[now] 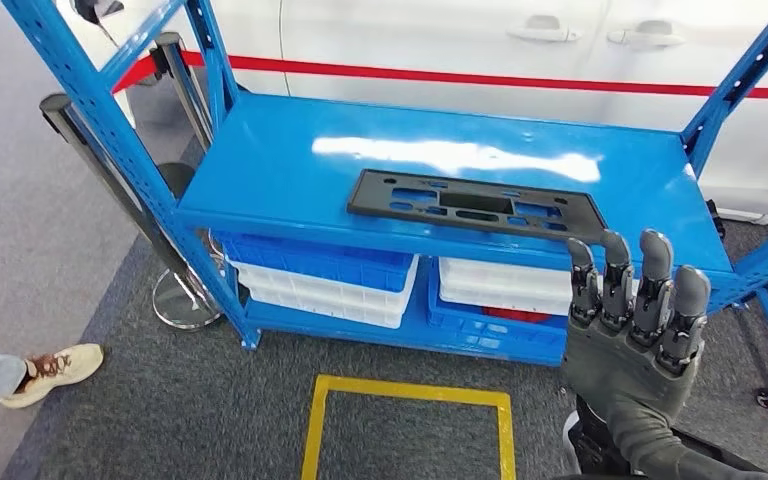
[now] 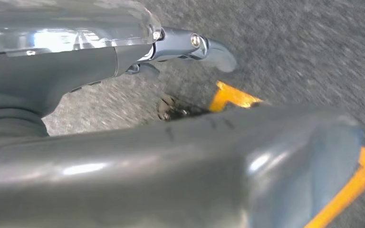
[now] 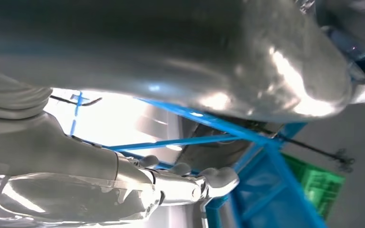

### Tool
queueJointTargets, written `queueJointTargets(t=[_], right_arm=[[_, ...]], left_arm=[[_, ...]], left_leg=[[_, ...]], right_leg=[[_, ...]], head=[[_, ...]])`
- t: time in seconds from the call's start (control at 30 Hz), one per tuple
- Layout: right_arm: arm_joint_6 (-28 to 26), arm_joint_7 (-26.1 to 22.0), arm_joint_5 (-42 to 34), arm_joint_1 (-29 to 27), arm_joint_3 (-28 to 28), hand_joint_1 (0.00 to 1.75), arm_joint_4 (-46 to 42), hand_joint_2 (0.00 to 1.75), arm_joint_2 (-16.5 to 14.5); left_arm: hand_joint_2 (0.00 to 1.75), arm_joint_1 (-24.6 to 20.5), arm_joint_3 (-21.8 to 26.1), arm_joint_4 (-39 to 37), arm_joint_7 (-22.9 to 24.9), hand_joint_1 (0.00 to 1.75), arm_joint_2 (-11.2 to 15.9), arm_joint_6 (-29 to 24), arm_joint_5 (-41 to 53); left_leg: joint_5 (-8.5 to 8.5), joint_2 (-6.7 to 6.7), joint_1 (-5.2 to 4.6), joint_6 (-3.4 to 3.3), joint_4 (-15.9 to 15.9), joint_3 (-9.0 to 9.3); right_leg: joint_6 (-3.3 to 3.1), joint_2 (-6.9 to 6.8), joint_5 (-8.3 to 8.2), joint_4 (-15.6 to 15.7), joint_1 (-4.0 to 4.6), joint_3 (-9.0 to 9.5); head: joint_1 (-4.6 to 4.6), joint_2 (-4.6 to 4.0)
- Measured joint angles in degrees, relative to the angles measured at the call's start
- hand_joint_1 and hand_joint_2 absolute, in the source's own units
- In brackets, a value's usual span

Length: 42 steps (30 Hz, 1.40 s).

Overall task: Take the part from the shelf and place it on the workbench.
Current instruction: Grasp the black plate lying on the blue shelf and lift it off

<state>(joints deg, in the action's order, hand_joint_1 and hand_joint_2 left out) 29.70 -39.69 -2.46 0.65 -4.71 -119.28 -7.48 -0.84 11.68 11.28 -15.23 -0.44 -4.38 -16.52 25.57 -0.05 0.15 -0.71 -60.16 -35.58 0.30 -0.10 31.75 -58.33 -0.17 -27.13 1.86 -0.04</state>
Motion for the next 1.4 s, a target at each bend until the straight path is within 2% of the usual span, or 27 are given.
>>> queueJointTargets(t=[0.07,0.1,0.13,0.2,0.23,0.27,0.3,0.37,0.43,0.47,0.53,0.6,0.67,0.73,0.77,0.8,0.87,0.9,0.93,0.97,1.07,1.13,1.23,1.27,1.3,1.37,1.4], right_arm=[[-0.9,0.0,0.2,0.3,-0.6,0.0,0.1,0.0,0.4],[-1.4,0.0,0.3,0.4,-0.8,0.0,0.2,0.0,0.6],[-1.7,0.0,0.2,0.5,-1.1,0.0,0.3,0.0,0.9],[-1.5,0.0,-0.5,0.5,-1.4,0.0,0.6,0.0,1.5],[-1.1,0.0,-1.0,0.4,-1.4,0.0,0.8,0.0,1.7],[-0.8,0.0,-1.5,0.4,-1.4,0.0,1.0,0.0,1.8],[-0.3,0.0,-1.8,0.4,-1.4,0.0,1.2,0.0,1.9],[0.6,0.0,-2.3,0.5,-1.4,0.0,1.5,0.0,2.0],[1.6,0.0,-2.6,0.6,-1.4,0.0,2.0,0.0,2.0],[2.0,0.0,-2.6,0.7,-1.4,0.0,2.2,0.0,2.0],[2.4,0.0,-2.6,0.8,-1.4,0.0,2.6,0.0,2.0],[2.4,0.0,-2.5,0.9,-1.3,0.0,2.8,0.0,2.0],[1.8,0.0,-1.9,1.1,-1.3,0.0,3.2,0.0,1.9],[0.4,0.0,-0.9,1.2,-1.4,0.0,3.9,0.0,1.9],[-0.3,0.0,-0.5,1.2,-1.5,0.0,4.2,0.0,1.9],[-0.8,0.0,-0.2,1.2,-1.8,0.0,4.5,0.0,1.9],[-1.3,0.0,0.0,1.3,-2.2,0.0,4.9,0.0,1.9],[-1.5,0.0,0.1,1.4,-2.4,0.0,5.2,0.0,1.9],[-1.8,0.0,0.2,1.4,-2.6,0.0,5.3,0.0,1.9],[-2.2,0.0,0.4,1.5,-2.9,0.0,5.5,0.0,2.0],[-3.1,0.0,0.6,1.8,-3.7,0.0,5.9,0.0,2.1],[-3.6,0.0,0.5,2.0,-4.1,0.0,6.0,0.0,2.4],[-5.6,0.0,0.4,2.0,-5.2,0.0,6.7,0.0,3.7],[-6.2,0.0,0.5,2.0,-5.6,0.0,7.1,0.0,4.1],[-6.6,0.0,0.8,2.0,-6.0,0.0,7.6,0.0,4.5],[-7.2,0.0,1.7,2.0,-6.7,0.0,9.0,0.87,5.1],[-7.5,0.0,2.2,2.0,-7.0,0.0,10.1,1.31,5.2]], left_arm=[[0.0,0.1,0.0,0.0,-0.1,0.0,0.0,0.0,0.1],[0.0,0.1,0.1,0.0,-0.2,0.0,0.0,0.0,0.2],[0.0,0.1,0.1,0.0,-0.2,0.0,0.0,0.0,0.3],[0.0,0.0,0.1,0.0,-0.3,0.0,0.0,0.0,0.4],[0.0,0.0,0.1,0.0,-0.4,0.0,0.0,0.0,0.4],[0.0,0.0,0.1,0.0,-0.4,0.0,0.0,0.0,0.5],[0.0,0.0,0.1,0.0,-0.4,0.0,0.0,0.0,0.5],[0.0,0.1,0.1,0.0,-0.4,0.0,-0.1,0.1,0.7],[0.0,0.1,0.1,-0.1,-0.4,0.0,-0.1,0.2,0.8],[0.0,0.1,0.1,-0.1,-0.4,0.0,-0.2,0.2,0.8],[0.0,-0.2,0.1,-0.1,-0.5,0.0,-0.1,0.3,0.9],[0.0,-0.3,0.1,-0.1,-0.5,0.0,-0.1,0.3,0.9],[0.0,-0.3,0.1,-0.1,-0.5,0.0,-0.1,0.4,0.9],[0.0,-0.3,0.2,-0.1,-0.6,0.0,-0.1,0.4,0.9],[0.0,-0.3,0.2,-0.1,-0.7,0.0,-0.1,0.4,1.0],[0.0,-0.3,0.3,-0.1,-0.7,0.0,-0.1,0.4,1.0],[0.0,-0.1,0.5,-0.1,-0.7,0.0,-0.1,0.4,1.0],[0.0,-0.1,0.6,-0.1,-0.7,0.0,-0.1,0.4,1.0],[0.0,-0.1,0.6,-0.1,-0.7,0.0,-0.1,0.4,1.0],[0.0,-0.2,0.7,-0.1,-0.8,0.0,-0.1,0.5,1.0],[0.0,-0.3,0.8,-0.2,-0.8,0.0,-0.2,0.6,1.0],[0.0,-0.3,0.9,-0.2,-1.0,0.0,-0.3,0.6,0.9],[0.0,-0.4,1.0,-0.2,-1.3,0.0,-0.2,0.5,1.0],[0.0,-0.4,1.0,-0.2,-1.4,0.0,-0.2,0.4,1.0],[0.0,-0.4,1.0,-0.2,-1.4,0.0,-0.2,0.3,1.1],[0.0,-0.3,1.0,-0.2,-1.4,0.0,-0.2,0.0,1.4],[0.0,-0.3,1.0,-0.2,-1.4,0.0,-0.2,-0.2,1.6]], left_leg=[[0.17,-0.04,0.19,-0.63,0.8,0.91],[0.33,-0.05,0.32,-0.9,1.2,1.54],[0.54,-0.08,0.4,-1.13,1.6,2.13],[1.21,-0.22,0.42,-1.42,2.0,3.21],[1.69,-0.24,0.41,-1.44,2.1,3.84],[2.25,-0.24,0.4,-1.41,2.1,4.59],[2.87,-0.15,0.38,-1.34,2.1,5.47],[4.17,0.19,0.32,-1.11,2.2,7.27],[5.29,0.68,0.1,-0.52,2.4,8.32],[5.62,1.02,-0.03,-0.16,2.4,8.74],[5.99,1.63,-0.18,0.58,2.3,9.5],[6.65,1.37,-0.07,1.04,-0.4,8.78],[9.12,0.77,0.16,1.36,-6.9,5.08],[11.52,0.6,0.31,1.69,-12.9,0.6],[11.2,0.59,0.35,1.82,-13.7,-0.72],[9.36,0.59,0.37,1.91,-12.3,-1.06],[3.67,0.55,0.37,1.72,-5.7,0.3],[2.16,0.52,0.22,1.51,-2.6,0.91],[1.39,0.5,0.07,1.12,-0.6,1.31],[1.52,0.48,-0.07,0.68,0.2,1.35],[1.35,0.53,0.11,-0.5,1.3,2.28],[1.37,0.56,0.37,-0.95,2.0,3.51],[1.88,0.54,0.41,-1.29,2.2,4.4],[2.2,0.52,0.43,-1.28,2.2,4.72],[2.62,0.49,0.46,-1.17,2.2,5.22],[3.6,0.45,0.53,-0.8,2.3,6.41],[4.05,0.45,0.53,-0.55,2.3,6.92]], right_leg=[[0.55,0.02,-0.29,-2.2,-0.08,-0.95],[0.85,0.04,-0.09,-4.7,-0.15,-2.47],[1.12,0.05,0.62,-8.0,-0.26,-4.58],[1.54,0.07,3.28,-14.4,-0.43,-9.5],[1.62,0.06,4.06,-15.9,-0.49,-11.32],[1.58,0.05,3.72,-15.8,-0.51,-12.38],[1.37,-0.02,1.95,-13.9,-0.48,-12.49],[0.47,-0.96,-4.08,-7.0,-0.06,-11.17],[-0.47,-2.3,-7.36,-2.1,0.68,-10.19],[-0.82,-2.49,-7.62,-1.3,0.91,-10.09],[-1.33,-1.54,-7.49,-0.8,0.74,-9.43],[-1.95,-0.67,-7.17,-0.1,0.41,-8.27],[-2.47,-0.13,-6.59,0.1,0.35,-7.43],[-2.63,0.4,-5.83,0.0,0.43,-6.79],[-2.6,0.68,-5.38,-0.1,0.46,-6.28],[-2.51,0.92,-4.86,-0.1,0.47,-5.63],[-2.19,1.17,-3.72,-0.2,0.44,-4.15],[-1.96,1.2,-3.26,-0.2,0.44,-3.62],[-1.65,1.2,-2.86,-0.2,0.46,-3.36],[-1.32,1.17,-2.57,-0.3,0.49,-3.19],[-0.41,1.04,-1.89,-1.1,0.59,-2.86],[0.3,0.85,-0.2,-4.6,0.4,-4.54],[1.17,0.67,3.44,-14.6,-0.25,-11.11],[1.36,0.63,3.36,-16.1,-0.44,-12.73],[1.49,0.56,1.9,-15.5,-0.58,-13.35],[1.42,0.34,-3.86,-8.9,-0.71,-11.91],[1.2,0.21,-5.95,-5.6,-0.58,-11.04]], head=[[-0.07,0.0],[-0.1,-0.01],[-0.13,-0.01],[-0.17,-0.01],[-0.17,-0.01],[-0.18,-0.01],[-0.19,-0.01],[-0.21,-0.01],[-0.28,-0.01],[-0.3,-0.01],[-0.33,0.0],[-0.28,0.0],[-0.23,0.0],[-0.21,-0.01],[-0.2,-0.01],[-0.2,-0.01],[-0.23,-0.01],[-0.23,-0.01],[-0.2,-0.01],[-0.22,-0.01],[-0.29,-0.01],[-0.43,-0.01],[-0.58,-0.01],[-0.58,-0.01],[-0.58,-0.01],[-0.6,-0.01],[-0.56,-0.01]])
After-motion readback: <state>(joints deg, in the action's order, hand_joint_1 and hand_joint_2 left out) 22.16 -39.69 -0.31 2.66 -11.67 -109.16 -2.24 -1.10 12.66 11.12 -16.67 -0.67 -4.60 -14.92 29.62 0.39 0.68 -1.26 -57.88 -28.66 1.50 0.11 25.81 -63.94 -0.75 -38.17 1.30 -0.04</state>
